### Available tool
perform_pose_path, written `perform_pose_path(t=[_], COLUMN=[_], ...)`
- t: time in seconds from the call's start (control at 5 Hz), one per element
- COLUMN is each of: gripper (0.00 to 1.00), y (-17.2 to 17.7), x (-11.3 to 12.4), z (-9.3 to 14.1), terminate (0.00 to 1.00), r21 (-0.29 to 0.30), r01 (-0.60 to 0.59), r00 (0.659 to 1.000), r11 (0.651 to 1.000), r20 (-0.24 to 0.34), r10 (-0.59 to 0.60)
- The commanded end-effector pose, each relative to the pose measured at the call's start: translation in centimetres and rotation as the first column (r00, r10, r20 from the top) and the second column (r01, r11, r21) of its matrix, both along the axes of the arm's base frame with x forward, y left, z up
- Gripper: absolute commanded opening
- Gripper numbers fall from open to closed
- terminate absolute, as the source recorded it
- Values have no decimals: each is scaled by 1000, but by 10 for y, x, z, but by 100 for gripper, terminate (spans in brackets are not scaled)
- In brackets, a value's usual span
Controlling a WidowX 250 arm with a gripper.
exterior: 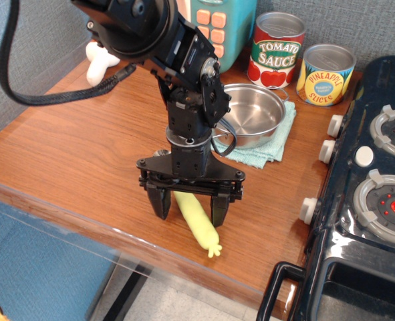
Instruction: Put the corn to the left of the pot
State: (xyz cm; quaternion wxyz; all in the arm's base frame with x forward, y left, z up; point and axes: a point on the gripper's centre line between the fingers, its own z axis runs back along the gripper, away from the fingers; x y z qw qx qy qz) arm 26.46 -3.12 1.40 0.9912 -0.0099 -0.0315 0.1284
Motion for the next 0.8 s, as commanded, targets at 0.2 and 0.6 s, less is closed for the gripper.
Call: perform_pose_path(t=[0.2, 0.6], gripper=[0, 0], y=[-2, 21], x=[8, 15], z=[12, 37], terminate=[0, 0], r21=[-1, 9], r01=[-19, -108], r00=[998, 988], r11=[1000, 994], r20=[64, 111], r10=[19, 106])
